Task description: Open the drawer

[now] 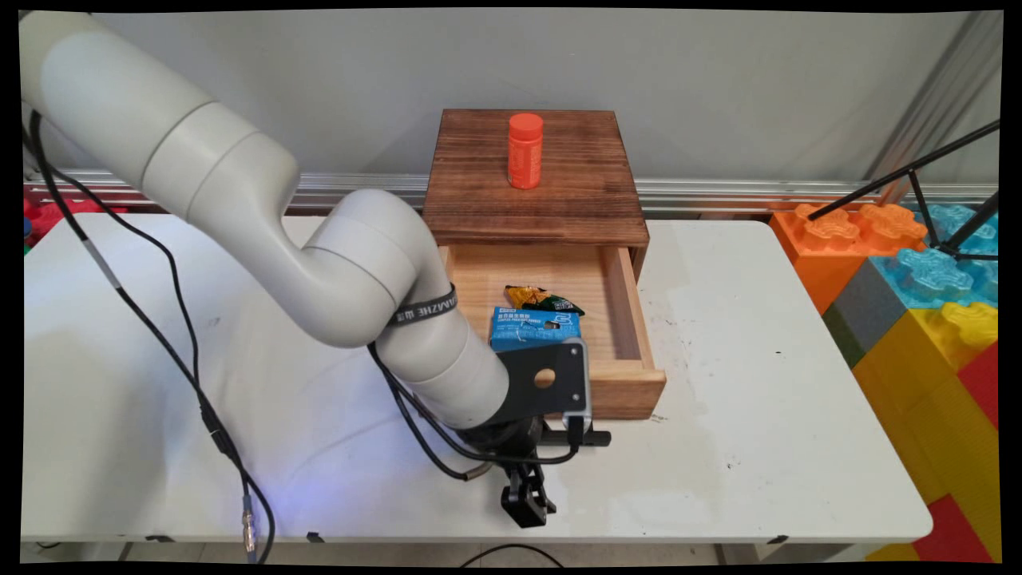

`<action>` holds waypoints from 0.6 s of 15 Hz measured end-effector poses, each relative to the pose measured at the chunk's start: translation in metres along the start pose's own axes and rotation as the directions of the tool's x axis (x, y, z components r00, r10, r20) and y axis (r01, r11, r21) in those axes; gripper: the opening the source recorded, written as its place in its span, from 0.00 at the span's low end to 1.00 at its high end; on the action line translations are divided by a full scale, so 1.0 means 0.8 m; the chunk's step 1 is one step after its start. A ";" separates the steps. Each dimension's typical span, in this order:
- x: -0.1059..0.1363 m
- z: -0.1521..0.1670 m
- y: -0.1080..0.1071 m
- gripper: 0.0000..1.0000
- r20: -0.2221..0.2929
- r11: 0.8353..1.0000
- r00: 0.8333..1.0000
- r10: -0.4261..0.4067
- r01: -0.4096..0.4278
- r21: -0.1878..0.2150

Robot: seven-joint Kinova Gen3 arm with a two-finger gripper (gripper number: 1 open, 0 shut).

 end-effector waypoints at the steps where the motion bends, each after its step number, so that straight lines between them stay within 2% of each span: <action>1: 0.000 -0.001 0.004 1.00 -0.002 1.000 1.000 -0.001 0.001 -0.003; 9: -0.002 -0.007 0.030 1.00 -0.011 1.000 1.000 -0.006 0.006 -0.020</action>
